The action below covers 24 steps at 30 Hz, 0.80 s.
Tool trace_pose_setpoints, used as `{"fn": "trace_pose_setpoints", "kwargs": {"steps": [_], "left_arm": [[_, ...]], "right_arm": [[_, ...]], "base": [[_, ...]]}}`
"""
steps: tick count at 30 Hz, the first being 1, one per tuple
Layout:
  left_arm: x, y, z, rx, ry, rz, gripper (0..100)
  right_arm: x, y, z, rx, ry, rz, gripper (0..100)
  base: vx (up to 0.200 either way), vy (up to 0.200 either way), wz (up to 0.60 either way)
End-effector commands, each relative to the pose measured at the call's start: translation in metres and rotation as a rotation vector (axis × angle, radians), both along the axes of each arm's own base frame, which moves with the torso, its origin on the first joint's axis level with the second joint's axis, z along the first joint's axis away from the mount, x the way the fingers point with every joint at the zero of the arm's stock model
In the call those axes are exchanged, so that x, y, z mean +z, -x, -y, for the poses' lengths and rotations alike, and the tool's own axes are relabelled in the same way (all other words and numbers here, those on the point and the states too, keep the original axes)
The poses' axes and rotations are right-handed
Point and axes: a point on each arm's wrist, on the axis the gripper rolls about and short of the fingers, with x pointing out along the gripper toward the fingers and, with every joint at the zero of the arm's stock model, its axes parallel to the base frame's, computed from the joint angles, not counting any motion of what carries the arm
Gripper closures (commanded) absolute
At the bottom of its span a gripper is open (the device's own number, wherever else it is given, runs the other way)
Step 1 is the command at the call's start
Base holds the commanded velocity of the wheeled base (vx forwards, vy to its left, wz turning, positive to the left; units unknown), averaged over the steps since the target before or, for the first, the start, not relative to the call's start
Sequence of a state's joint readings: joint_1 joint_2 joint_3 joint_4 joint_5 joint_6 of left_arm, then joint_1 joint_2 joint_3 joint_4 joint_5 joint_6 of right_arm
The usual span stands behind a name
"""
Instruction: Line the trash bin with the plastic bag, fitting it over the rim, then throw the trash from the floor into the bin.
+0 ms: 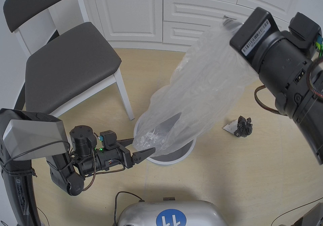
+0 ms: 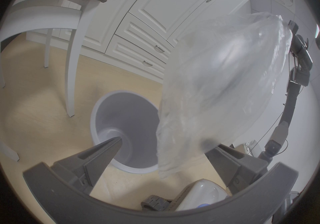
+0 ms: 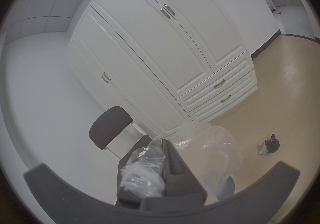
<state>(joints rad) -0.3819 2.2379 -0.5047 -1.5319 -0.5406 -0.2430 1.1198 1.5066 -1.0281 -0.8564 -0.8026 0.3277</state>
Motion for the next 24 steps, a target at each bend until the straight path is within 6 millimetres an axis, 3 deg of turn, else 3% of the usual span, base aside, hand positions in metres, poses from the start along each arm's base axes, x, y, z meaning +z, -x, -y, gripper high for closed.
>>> {"fn": "trace_pose_setpoints", "kwargs": {"steps": [1,7,22,23,24], "left_arm": [[0.001,-0.010,-0.009,0.035,0.009,0.014,0],[0.010,-0.013,-0.015,0.057,0.023,0.040,0],[0.008,-0.010,-0.007,0.035,0.029,0.025,0],[0.008,-0.010,-0.008,0.036,0.029,0.023,100],[0.008,-0.010,-0.007,0.035,0.029,0.023,100]], "right_arm": [[-0.001,0.003,-0.002,0.011,0.003,-0.001,100],[-0.001,0.003,-0.002,0.013,0.004,-0.003,100],[-0.002,0.014,-0.009,0.028,0.004,-0.014,100],[-0.003,0.014,-0.009,0.028,0.006,-0.015,100],[-0.002,0.014,-0.009,0.028,0.004,-0.014,100]], "base": [[0.000,0.000,0.00],[0.000,0.000,0.00],[0.000,0.000,0.00],[0.000,0.000,0.00],[0.000,0.000,0.00]]}}
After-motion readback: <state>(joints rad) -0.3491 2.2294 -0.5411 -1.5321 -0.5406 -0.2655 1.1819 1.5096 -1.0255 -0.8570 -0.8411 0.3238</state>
